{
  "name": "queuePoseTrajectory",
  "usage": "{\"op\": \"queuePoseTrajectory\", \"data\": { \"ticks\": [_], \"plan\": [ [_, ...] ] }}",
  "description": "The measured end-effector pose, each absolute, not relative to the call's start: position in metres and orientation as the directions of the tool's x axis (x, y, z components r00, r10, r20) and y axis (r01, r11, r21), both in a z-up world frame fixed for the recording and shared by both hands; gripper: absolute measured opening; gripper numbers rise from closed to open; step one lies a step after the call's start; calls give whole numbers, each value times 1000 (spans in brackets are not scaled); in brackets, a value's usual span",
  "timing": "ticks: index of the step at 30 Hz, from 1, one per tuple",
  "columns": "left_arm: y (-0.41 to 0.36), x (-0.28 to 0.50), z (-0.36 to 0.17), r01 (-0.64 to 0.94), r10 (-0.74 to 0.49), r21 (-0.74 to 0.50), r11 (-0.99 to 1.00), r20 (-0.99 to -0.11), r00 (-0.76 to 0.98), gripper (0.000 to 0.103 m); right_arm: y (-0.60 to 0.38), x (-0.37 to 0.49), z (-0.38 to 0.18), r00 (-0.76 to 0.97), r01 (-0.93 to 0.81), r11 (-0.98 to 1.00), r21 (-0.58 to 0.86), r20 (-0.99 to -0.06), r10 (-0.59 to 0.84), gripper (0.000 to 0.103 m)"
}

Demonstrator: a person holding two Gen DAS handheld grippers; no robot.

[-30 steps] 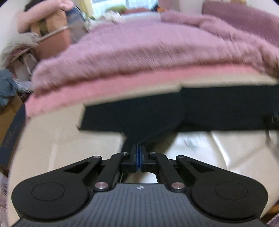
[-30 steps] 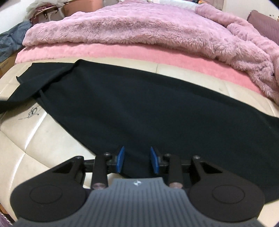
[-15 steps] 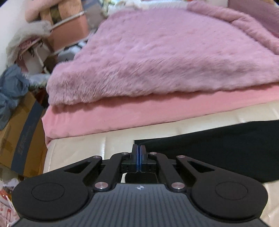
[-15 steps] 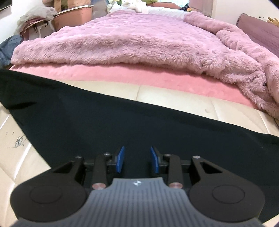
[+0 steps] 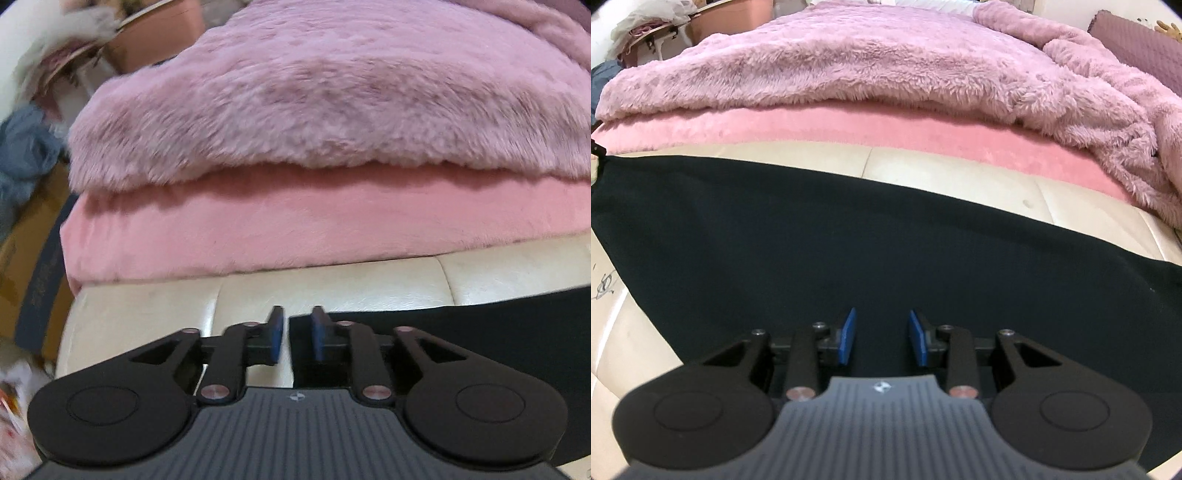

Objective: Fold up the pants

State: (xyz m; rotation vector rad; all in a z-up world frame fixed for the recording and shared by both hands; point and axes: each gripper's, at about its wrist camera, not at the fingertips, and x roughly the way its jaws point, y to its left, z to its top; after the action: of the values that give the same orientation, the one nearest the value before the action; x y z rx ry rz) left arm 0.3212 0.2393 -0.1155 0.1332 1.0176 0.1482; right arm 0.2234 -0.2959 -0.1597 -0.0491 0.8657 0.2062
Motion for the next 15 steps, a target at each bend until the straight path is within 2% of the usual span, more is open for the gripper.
{"op": "queuePoseTrajectory", "data": {
  "ticks": [2,3,4,5,10,15],
  "plan": [
    [251,309,-107,-127,177,128,984,-826,536,33,-295,220,-158,632,-198,979,40,-758,159,28],
    [258,299,-103,-168,164,84,982,-821,547,39,-294,217,-157,634,-200,979,42,-756,162,28],
    [267,286,-98,-214,136,17,977,-820,556,46,-293,214,-155,636,-203,978,44,-754,165,28],
    [275,273,-96,-259,106,-54,964,-817,567,47,-291,211,-153,635,-209,977,46,-753,171,28],
    [297,211,-117,-453,-61,-387,803,-810,583,49,-277,188,-145,629,-257,966,35,-753,194,28],
    [296,190,-151,-529,-120,-532,662,-772,625,49,-273,171,-141,623,-277,961,11,-759,189,28]
  ]
}}
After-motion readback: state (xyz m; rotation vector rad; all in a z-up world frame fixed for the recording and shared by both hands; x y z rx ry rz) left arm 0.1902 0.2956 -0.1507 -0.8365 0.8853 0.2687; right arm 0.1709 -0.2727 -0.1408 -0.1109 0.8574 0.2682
